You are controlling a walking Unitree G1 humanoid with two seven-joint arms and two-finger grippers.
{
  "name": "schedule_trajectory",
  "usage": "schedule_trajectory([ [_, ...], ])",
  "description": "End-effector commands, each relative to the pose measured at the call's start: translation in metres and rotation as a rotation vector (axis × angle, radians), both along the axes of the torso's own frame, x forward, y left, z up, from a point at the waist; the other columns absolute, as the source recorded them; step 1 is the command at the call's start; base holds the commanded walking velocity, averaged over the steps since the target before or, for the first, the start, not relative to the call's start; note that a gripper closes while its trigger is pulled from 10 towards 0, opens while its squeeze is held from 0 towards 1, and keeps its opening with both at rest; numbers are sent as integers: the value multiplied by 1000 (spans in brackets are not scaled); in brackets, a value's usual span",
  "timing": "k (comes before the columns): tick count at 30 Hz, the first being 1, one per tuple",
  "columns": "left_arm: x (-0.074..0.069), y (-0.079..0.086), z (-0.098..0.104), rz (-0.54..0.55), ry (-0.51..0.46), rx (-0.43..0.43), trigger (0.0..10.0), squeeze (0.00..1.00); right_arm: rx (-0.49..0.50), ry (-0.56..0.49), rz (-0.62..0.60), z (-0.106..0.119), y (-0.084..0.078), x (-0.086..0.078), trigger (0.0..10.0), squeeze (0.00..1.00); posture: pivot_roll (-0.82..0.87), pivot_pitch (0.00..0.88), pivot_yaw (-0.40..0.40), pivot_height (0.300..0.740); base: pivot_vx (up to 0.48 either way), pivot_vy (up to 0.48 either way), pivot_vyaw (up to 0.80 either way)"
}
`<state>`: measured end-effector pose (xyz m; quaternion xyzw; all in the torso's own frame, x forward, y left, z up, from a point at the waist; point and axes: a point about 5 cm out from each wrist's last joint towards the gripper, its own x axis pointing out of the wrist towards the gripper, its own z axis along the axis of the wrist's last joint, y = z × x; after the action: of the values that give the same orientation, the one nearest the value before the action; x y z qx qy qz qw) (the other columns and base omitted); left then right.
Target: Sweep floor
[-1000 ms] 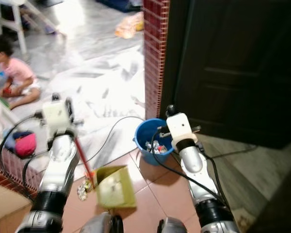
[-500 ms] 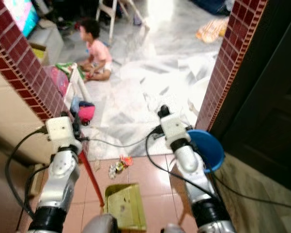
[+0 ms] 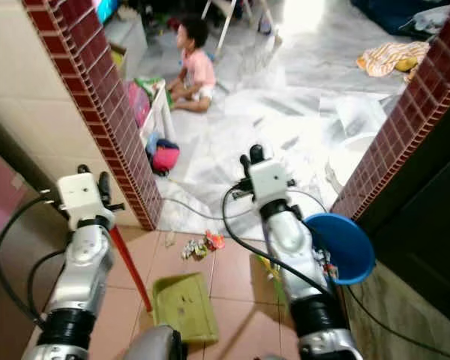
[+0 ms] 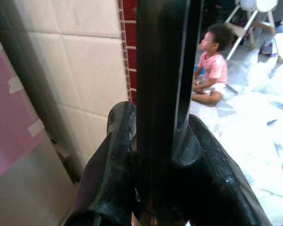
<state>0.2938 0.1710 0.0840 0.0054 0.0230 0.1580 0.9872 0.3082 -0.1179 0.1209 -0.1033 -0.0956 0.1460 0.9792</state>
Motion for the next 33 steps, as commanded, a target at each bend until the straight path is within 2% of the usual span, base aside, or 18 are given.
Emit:
schedule_trajectory([
  [1, 5, -3, 12, -22, -46, 33, 10000, 0, 2, -58, -18, 12, -5, 2, 10000, 0, -65, 0, 51, 740, 0, 480, 0],
  [8, 5, -4, 12, -33, -50, 36, 10000, 0, -10, -74, -32, 13, -4, 1, 10000, 0, -64, 0, 54, 740, 0, 451, 0],
  [12, 5, -5, 14, -58, -71, 48, 10000, 0, -28, -101, -41, 15, -4, 0, 10000, 0, -63, 0, 55, 740, 0, 0, 0],
  [14, 6, -2, 18, -68, -91, 44, 10000, 0, -38, -122, -43, 19, -3, 1, 10000, 0, -60, 0, 53, 740, 0, 0, 797],
  [16, 7, 0, 20, -63, -95, 51, 10000, 0, -31, -125, -41, 20, -2, 1, 10000, 0, -59, 0, 53, 740, 336, 0, 619],
  [28, 7, -6, 19, -85, -91, 47, 10000, 0, -38, -170, -36, 25, -4, 0, 10000, 0, -65, 0, 53, 740, 451, 0, 0],
  [33, 5, -3, 20, -38, -98, 68, 10000, 0, -46, -180, -33, 28, -5, 1, 10000, 0, -62, 0, 49, 740, 180, 0, 0],
])
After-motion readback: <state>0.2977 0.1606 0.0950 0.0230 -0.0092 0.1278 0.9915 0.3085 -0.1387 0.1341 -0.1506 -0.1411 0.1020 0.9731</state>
